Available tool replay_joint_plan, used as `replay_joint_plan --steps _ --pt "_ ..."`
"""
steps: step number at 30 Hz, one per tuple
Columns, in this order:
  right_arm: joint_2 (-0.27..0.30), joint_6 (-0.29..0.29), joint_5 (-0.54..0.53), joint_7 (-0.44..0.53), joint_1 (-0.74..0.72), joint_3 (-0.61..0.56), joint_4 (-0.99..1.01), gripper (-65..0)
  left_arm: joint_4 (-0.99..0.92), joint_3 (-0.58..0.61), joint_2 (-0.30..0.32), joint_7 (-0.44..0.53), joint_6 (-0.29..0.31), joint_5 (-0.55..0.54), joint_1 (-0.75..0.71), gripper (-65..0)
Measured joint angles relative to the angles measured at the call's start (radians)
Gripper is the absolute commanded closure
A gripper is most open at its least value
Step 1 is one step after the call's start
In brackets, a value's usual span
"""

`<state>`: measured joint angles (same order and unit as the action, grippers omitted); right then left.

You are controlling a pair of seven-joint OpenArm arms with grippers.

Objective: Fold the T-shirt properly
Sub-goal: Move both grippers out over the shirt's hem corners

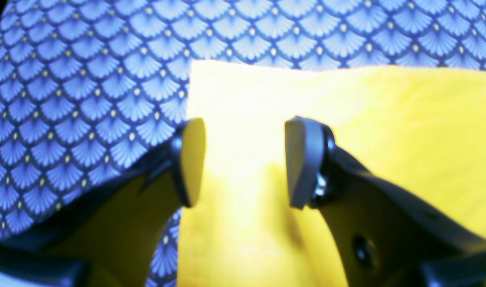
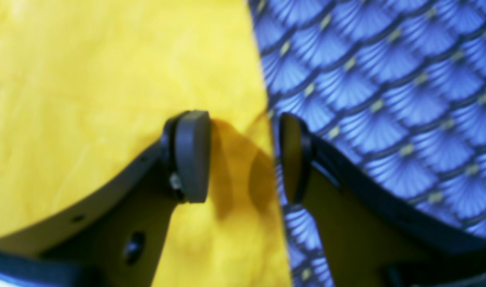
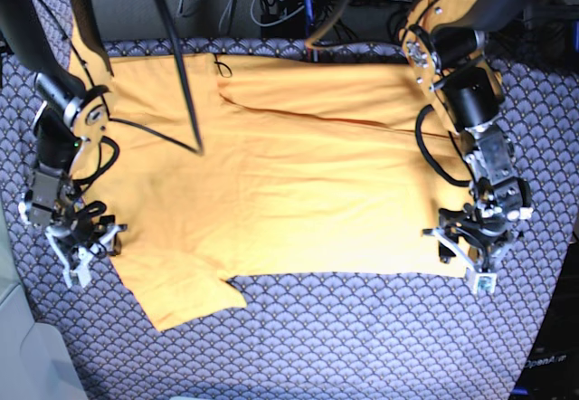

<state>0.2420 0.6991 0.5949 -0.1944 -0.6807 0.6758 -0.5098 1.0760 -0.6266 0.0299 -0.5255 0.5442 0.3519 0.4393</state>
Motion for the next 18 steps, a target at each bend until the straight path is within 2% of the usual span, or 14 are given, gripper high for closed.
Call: replay_joint_plan --steps 18 --pt "0.013 -0.001 -0.009 0.05 0.0 0.005 0.079 -28.7 -0.001 0.0 0.0 0.002 0.005 0.0 -0.035 -31.2"
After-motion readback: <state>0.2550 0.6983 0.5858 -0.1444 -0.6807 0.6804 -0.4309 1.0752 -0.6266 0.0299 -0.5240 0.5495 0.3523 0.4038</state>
